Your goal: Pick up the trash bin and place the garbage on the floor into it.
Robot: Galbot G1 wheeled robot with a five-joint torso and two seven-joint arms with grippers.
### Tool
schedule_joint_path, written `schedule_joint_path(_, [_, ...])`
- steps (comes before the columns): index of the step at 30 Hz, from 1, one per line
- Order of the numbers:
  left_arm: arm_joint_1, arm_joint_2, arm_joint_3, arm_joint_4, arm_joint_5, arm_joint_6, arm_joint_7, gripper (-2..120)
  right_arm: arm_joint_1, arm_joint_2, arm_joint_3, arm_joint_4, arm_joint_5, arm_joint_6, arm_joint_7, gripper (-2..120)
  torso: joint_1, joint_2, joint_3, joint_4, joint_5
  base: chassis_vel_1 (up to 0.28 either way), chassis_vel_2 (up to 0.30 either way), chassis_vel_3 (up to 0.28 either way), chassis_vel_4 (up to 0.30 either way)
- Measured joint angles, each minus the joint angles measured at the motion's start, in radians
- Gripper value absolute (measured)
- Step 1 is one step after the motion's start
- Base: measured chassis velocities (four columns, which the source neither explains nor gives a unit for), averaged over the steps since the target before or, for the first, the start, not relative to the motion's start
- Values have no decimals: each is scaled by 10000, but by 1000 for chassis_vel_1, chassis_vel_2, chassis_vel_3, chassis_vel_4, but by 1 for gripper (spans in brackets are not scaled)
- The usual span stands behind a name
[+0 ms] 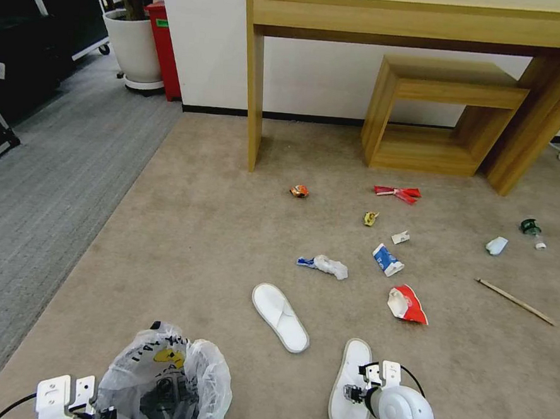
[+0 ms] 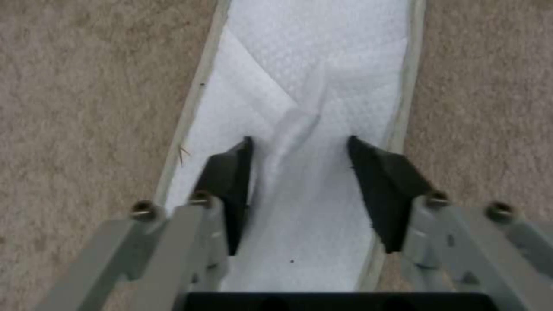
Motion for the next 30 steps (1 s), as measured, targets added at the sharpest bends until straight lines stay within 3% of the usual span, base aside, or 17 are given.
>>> schedule_joint_path(11, [34, 10, -52, -93, 8, 6, 77, 0, 88, -41, -72, 46, -39, 185, -6, 0, 0, -1, 1, 0, 1, 0, 0, 0, 0])
schedule_joint_path(21, [31, 31, -37, -151, -33, 13, 75, 0, 71, -258, 111, 321, 96, 225, 24, 0, 0, -1, 1, 1, 3, 0, 0, 0, 0])
schedule_joint_path(30, [147, 64, -113, -317, -82, 40, 64, 0, -419, -610, 1125, 1515, 165, 331, -176, 0, 1, -1, 0, 0, 2, 0, 0, 0, 0])
